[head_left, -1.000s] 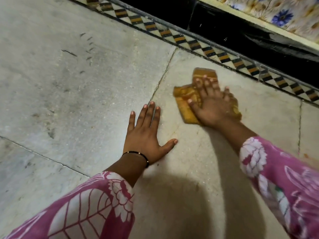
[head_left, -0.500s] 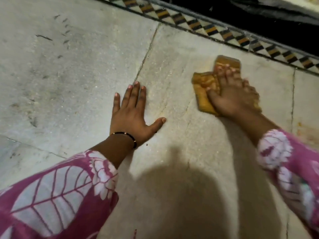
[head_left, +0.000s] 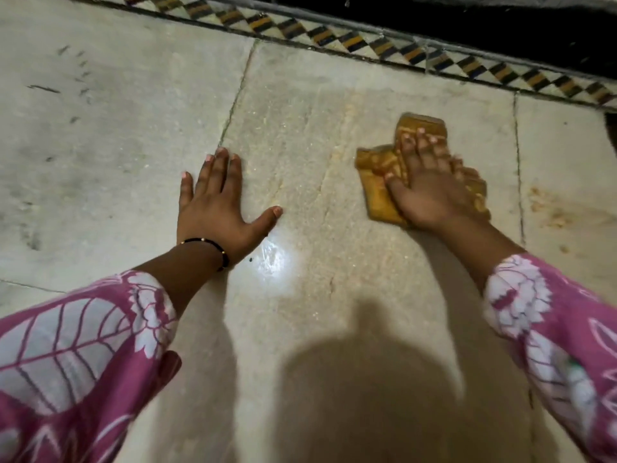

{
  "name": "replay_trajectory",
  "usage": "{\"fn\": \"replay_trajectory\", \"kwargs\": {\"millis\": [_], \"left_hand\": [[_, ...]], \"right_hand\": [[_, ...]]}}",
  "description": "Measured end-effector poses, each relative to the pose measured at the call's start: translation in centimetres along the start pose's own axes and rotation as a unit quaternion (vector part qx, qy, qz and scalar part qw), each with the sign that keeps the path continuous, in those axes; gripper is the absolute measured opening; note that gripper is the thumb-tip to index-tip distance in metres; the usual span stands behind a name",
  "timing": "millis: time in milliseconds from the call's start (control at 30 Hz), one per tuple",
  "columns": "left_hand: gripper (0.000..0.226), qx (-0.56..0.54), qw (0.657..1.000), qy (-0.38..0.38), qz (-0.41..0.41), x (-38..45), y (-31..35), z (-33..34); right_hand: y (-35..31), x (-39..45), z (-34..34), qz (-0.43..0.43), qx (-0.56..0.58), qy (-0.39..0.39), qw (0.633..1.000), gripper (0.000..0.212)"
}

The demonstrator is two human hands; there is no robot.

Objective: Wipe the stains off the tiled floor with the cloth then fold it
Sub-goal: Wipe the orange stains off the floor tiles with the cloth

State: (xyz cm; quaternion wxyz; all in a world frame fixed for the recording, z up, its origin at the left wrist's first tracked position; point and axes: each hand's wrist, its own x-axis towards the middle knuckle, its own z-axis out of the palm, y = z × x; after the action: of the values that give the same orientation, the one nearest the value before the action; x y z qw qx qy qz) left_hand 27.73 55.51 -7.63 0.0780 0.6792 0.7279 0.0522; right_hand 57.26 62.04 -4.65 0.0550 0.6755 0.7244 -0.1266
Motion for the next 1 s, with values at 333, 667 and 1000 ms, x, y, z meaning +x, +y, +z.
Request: {"fn": "replay_trajectory", "kwargs": {"millis": [333,667,1000], "left_hand": [[0.092,0.028,0.998,-0.048,-0.024,-0.5,1.7,-0.5],[0.081,0.043,0.971,-0.073,0.224,-5.5,12.1,1.6],[0.079,0.029,0.975,-0.044,0.216,-7.0,11.7,2.6]], "right_hand": [[10.6,-14.4,2.3,0.001,0.023,0.028,0.999,0.074],[3.5,-18.6,4.4,-0.218,-0.024,-0.005,0.976,0.063],[13.1,-13.9,2.2,0.119,0.006,-0.004,0.993,0.069]]}}
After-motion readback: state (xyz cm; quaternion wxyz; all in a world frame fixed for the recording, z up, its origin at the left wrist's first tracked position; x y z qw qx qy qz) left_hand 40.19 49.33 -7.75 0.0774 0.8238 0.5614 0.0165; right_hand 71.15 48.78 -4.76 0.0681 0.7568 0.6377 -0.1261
